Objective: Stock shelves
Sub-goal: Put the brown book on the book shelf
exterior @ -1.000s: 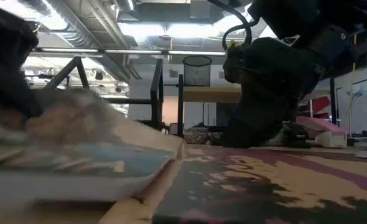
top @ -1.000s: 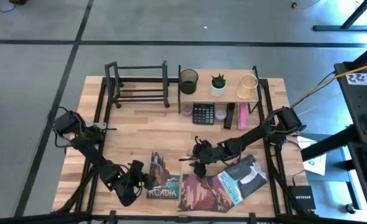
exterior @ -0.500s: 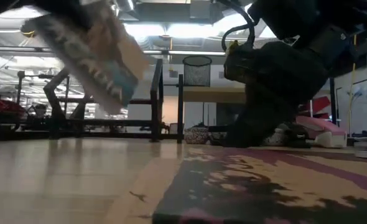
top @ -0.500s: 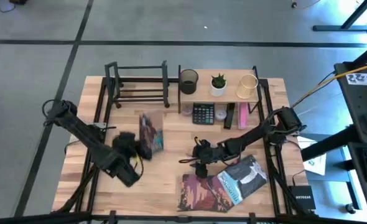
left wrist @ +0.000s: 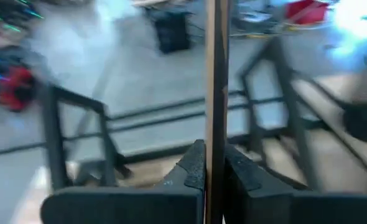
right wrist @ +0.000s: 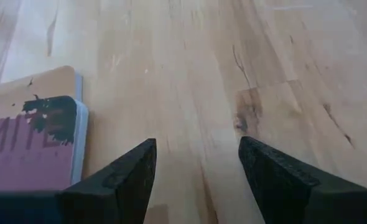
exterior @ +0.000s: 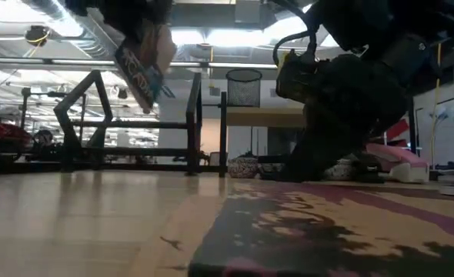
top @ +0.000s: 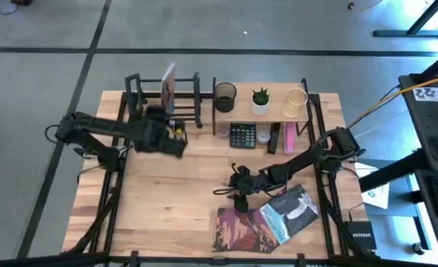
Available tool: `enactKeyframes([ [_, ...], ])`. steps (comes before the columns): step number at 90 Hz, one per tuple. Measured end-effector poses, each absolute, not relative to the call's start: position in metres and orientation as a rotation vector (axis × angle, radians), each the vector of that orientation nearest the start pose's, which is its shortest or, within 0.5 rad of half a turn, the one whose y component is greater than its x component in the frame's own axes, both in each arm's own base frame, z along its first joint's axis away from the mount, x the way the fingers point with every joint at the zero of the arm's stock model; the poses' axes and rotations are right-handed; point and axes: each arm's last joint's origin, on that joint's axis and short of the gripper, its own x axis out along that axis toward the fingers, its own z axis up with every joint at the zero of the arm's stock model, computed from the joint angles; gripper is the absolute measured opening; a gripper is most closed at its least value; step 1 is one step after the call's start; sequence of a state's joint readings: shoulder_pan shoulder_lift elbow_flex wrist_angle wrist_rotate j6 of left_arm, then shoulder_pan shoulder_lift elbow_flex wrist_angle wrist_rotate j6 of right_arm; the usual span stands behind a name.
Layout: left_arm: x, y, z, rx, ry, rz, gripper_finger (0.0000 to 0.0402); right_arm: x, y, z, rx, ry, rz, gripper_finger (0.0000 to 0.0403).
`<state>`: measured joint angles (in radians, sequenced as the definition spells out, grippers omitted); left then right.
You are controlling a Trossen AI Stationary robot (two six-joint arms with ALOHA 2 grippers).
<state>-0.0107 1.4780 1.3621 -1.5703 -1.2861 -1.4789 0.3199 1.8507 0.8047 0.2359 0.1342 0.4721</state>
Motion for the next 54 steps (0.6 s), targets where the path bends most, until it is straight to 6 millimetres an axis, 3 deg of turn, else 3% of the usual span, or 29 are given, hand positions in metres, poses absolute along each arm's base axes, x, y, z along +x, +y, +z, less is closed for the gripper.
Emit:
enactKeyframes([
  [28, 0.212, 0.097, 0.293, -0.025, 0.575, 1.846, 0.0, 0.318, 0.102, 0.105, 0.282, 0.81, -0.022, 0.0218],
  [39, 0.204, 0.112, 0.279, -0.077, 0.655, 1.898, 0.0, 0.318, 0.102, 0.105, 0.282, 0.81, -0.022, 0.0218],
  [54, 0.209, 0.127, 0.264, -0.162, 0.728, 1.849, 0.0, 0.318, 0.101, 0.105, 0.28, 0.808, -0.026, 0.0218],
])
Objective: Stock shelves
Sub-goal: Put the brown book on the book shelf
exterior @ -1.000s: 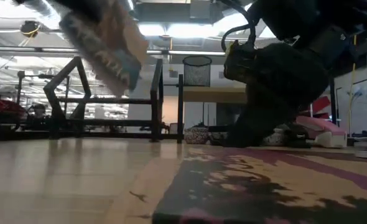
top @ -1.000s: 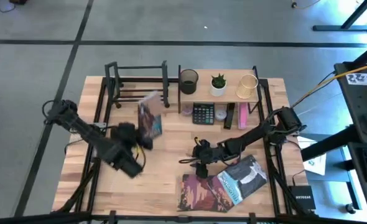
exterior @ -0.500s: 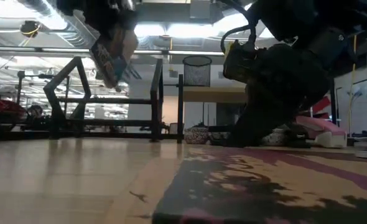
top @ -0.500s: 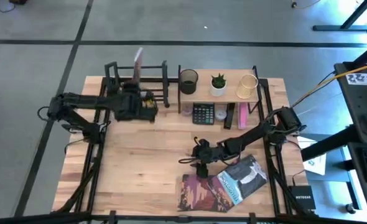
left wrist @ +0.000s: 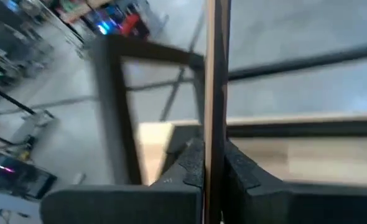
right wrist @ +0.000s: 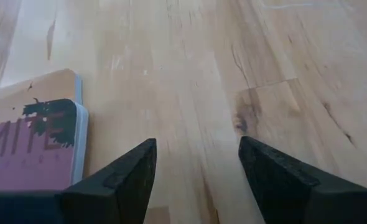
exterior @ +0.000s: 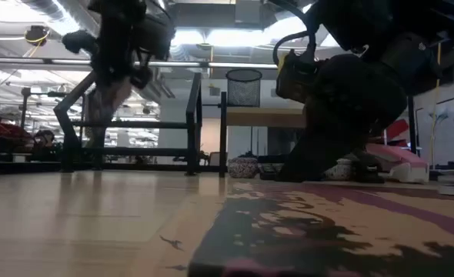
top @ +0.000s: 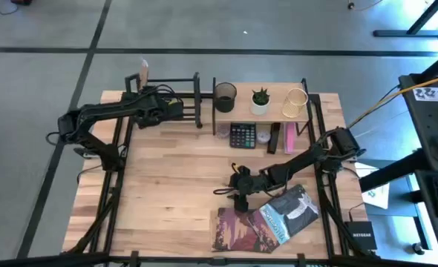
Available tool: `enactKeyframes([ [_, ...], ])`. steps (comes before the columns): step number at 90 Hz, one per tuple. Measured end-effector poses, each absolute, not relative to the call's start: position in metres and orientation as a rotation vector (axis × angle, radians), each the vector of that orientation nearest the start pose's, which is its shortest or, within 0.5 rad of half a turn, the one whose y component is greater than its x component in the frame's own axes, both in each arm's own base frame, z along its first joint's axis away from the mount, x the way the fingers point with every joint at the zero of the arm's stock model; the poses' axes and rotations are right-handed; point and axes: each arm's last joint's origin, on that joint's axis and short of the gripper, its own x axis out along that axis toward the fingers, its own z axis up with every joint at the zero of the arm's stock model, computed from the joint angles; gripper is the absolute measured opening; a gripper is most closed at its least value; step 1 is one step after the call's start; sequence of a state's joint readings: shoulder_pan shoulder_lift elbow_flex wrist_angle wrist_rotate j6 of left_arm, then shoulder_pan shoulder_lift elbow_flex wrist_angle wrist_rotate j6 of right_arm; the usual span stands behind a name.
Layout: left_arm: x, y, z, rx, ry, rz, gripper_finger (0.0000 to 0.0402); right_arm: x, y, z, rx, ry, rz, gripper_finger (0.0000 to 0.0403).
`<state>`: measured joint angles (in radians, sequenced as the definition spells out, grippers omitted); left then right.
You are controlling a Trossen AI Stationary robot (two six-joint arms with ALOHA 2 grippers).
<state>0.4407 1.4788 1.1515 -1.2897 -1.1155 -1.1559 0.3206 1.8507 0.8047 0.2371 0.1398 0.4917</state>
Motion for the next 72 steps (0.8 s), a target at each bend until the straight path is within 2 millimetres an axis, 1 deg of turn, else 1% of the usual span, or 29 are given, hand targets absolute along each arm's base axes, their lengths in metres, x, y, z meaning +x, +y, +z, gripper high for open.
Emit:
enactKeyframes([
  [16, 0.213, 0.141, 0.262, -0.218, 0.74, 1.796, 0.0, 0.318, 0.102, 0.105, 0.28, 0.808, -0.027, 0.0218],
  [29, 0.209, 0.138, 0.272, -0.238, 0.682, 1.787, 0.0, 0.318, 0.102, 0.105, 0.28, 0.809, -0.026, 0.0218],
  [38, 0.2, 0.133, 0.285, -0.259, 0.615, 1.789, 0.0, 0.318, 0.102, 0.105, 0.28, 0.809, -0.026, 0.0218],
  [51, 0.178, 0.127, 0.299, -0.307, 0.506, 1.803, 0.0, 0.318, 0.102, 0.105, 0.281, 0.809, -0.025, 0.0218],
  [60, 0.165, 0.125, 0.299, -0.384, 0.438, 1.762, 0.0, 0.318, 0.102, 0.105, 0.281, 0.808, -0.025, 0.0218],
  [72, 0.155, 0.125, 0.289, -0.474, 0.34, 1.673, 0.0, 0.318, 0.102, 0.105, 0.28, 0.809, -0.025, 0.0218],
])
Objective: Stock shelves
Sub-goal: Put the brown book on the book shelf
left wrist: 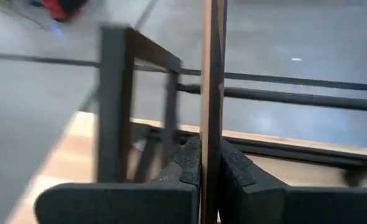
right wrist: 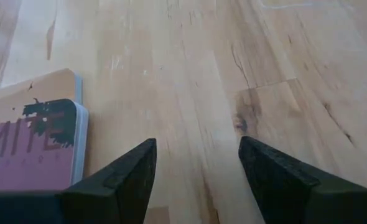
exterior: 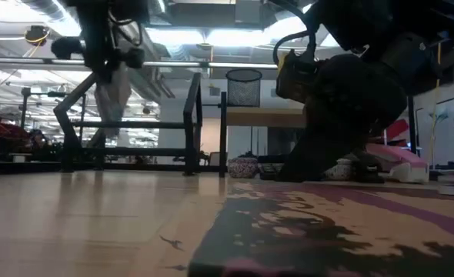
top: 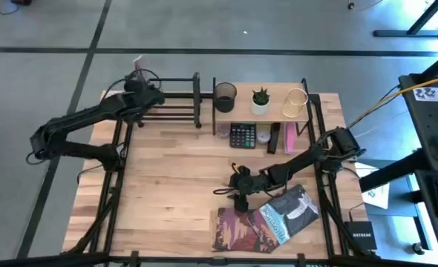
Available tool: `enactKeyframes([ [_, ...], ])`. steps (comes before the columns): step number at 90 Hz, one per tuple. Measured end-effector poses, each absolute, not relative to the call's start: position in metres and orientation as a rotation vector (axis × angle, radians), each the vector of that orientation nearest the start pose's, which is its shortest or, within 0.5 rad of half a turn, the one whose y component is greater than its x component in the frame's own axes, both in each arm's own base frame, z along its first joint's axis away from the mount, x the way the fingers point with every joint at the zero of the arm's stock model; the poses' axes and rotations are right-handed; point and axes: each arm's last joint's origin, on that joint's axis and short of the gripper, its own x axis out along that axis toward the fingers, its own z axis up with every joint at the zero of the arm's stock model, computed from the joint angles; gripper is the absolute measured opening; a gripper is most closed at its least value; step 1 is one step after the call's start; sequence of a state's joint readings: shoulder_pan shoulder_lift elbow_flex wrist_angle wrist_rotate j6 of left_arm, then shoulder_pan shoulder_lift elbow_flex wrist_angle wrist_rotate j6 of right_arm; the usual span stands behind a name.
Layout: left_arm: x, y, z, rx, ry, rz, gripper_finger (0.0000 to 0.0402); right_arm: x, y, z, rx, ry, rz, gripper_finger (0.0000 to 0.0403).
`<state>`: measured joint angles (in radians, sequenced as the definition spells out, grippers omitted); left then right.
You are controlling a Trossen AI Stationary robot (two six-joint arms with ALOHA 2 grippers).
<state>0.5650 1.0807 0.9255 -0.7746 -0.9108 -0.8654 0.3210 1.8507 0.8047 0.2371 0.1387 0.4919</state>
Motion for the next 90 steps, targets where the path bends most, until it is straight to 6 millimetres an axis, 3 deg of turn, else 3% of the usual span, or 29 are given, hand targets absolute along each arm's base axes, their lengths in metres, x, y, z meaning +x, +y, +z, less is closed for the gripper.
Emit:
enactKeyframes([
  [38, 0.139, 0.132, 0.248, -0.527, 0.357, 1.692, 0.0, 0.318, 0.102, 0.105, 0.281, 0.809, -0.024, 0.0218],
  [90, 0.136, 0.13, 0.243, -0.47, 0.366, 1.757, 0.0042, 0.318, 0.102, 0.106, 0.307, 0.808, -0.035, 0.0218],
])
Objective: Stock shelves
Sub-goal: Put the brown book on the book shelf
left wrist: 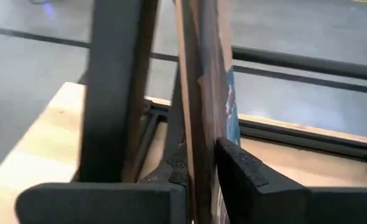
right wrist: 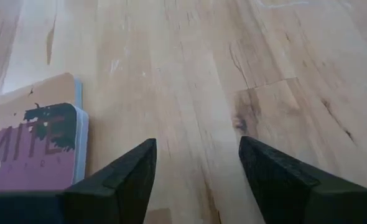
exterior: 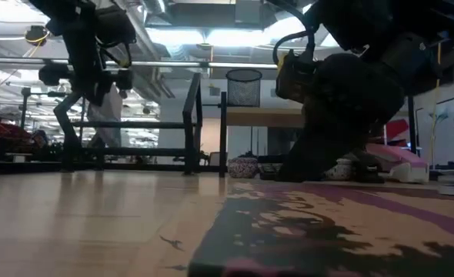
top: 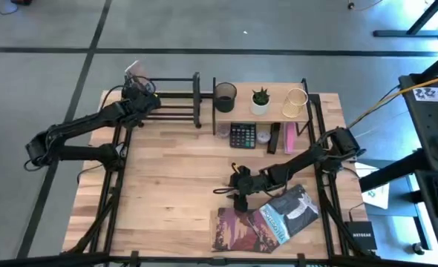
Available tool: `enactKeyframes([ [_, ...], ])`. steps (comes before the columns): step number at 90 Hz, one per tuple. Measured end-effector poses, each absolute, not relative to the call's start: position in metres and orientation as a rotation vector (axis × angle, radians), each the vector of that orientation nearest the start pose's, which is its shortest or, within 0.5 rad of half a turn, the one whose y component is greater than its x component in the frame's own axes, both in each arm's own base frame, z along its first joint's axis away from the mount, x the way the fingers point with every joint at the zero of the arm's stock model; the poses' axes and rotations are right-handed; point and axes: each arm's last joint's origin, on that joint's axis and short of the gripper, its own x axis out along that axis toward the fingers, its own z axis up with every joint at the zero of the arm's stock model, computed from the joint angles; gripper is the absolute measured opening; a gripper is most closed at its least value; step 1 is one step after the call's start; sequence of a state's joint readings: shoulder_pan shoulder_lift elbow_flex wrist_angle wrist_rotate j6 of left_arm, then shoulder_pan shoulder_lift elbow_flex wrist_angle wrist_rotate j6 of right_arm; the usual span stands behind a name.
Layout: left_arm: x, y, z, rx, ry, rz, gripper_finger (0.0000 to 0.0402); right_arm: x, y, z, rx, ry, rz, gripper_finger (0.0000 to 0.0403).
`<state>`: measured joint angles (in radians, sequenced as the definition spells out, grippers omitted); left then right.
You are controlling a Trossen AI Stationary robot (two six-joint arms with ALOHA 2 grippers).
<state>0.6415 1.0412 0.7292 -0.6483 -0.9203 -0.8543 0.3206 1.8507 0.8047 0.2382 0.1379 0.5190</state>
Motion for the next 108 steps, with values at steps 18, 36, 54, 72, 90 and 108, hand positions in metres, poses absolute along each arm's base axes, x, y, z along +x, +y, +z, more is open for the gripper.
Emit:
enactKeyframes([
  [18, 0.136, 0.13, 0.245, -0.415, 0.357, 1.789, 0.0043, 0.318, 0.102, 0.106, 0.307, 0.808, -0.035, 0.0218],
  [36, 0.137, 0.128, 0.246, -0.345, 0.346, 1.827, 0.0043, 0.318, 0.101, 0.106, 0.307, 0.808, -0.035, 0.0218],
  [54, 0.137, 0.128, 0.246, -0.315, 0.39, 1.811, 0.0052, 0.318, 0.101, 0.106, 0.307, 0.808, -0.035, 0.0218],
  [72, 0.135, 0.129, 0.245, -0.344, 0.418, 1.792, 0.011, 0.318, 0.101, 0.106, 0.307, 0.808, -0.035, 0.0218],
  [90, 0.135, 0.127, 0.247, -0.352, 0.406, 1.787, 0.0166, 0.318, 0.101, 0.106, 0.307, 0.808, -0.035, 0.0218],
  [108, 0.135, 0.124, 0.263, -0.332, 0.357, 1.776, 0.0177, 0.318, 0.101, 0.106, 0.307, 0.808, -0.035, 0.0218],
])
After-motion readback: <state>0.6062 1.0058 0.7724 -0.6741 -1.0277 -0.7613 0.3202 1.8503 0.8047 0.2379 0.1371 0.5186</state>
